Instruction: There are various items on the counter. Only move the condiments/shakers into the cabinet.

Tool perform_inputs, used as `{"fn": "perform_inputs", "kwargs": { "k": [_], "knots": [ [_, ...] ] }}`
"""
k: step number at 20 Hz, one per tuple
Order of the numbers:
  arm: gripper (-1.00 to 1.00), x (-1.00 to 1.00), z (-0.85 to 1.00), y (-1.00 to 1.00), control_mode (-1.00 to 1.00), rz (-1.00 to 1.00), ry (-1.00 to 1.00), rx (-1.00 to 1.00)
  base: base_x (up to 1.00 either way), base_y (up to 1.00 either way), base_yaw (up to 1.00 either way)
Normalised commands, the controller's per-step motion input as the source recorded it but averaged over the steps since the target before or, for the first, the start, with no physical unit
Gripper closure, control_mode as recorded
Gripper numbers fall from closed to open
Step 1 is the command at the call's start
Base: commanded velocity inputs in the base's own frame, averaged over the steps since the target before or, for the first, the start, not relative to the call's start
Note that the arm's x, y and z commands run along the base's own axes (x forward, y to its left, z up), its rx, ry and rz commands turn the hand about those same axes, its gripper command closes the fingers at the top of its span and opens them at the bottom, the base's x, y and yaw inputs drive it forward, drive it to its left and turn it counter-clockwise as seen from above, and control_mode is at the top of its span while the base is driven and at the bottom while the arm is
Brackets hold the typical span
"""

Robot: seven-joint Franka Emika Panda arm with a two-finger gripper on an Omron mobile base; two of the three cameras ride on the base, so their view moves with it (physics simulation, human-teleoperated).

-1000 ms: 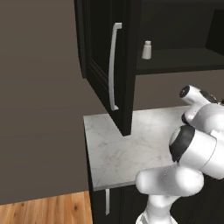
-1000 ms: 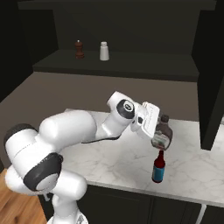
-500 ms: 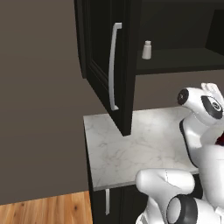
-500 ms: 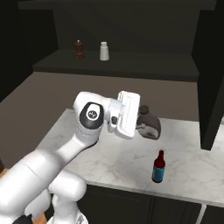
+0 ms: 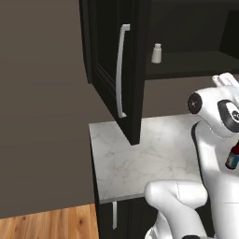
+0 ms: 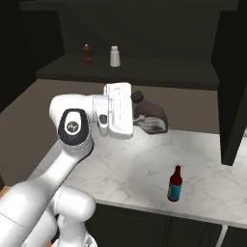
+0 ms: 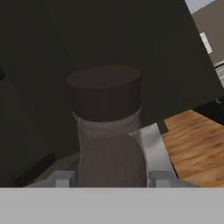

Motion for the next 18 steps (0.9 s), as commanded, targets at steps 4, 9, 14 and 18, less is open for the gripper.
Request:
{"fn": "perform_inputs", "kwargs": {
  "k": [4,9,14,18],
  "knots": [
    [1.0,-0.2,1.0,0.58,-1.0,0.28,0.3,-0.24,0.0,0.0,0.0],
    [1.0,0.0,1.0,0.4,-1.0,0.39,0.31,-0.15,0.0,0.0,0.0],
    [1.0,0.18,0.72,0.06,-1.0,0.44,0.52,0.04,0.0,0.0,0.0],
    [1.0,0.66,0.04,0.0,-1.0,0.39,0.59,0.22,0.0,0.0,0.0]
  ]
}}
